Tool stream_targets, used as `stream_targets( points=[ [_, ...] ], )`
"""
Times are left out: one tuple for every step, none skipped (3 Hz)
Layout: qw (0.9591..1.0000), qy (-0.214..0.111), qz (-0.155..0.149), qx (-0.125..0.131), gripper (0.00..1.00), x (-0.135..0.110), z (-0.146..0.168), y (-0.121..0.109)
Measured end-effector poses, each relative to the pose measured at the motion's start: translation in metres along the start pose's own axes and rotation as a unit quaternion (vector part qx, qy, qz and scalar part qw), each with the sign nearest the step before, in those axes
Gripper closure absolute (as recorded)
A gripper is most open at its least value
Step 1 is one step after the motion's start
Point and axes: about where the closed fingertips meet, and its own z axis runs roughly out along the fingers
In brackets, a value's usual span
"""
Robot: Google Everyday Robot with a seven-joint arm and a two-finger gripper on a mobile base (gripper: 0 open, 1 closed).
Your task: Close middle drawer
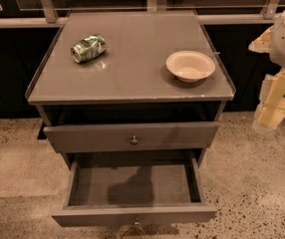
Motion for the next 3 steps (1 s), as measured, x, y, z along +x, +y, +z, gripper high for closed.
stream_targets(
  points=[
    [1.0,0.0,0.0,0.0,0.0,0.0,0.0,0.0],
    [0.9994,-0.032,0.005,-0.015,0.0,0.008,0.026,0.009],
    [0.9916,-0.113,0.005,-0.064,0.0,0.018,0.103,0.041]
  ],
)
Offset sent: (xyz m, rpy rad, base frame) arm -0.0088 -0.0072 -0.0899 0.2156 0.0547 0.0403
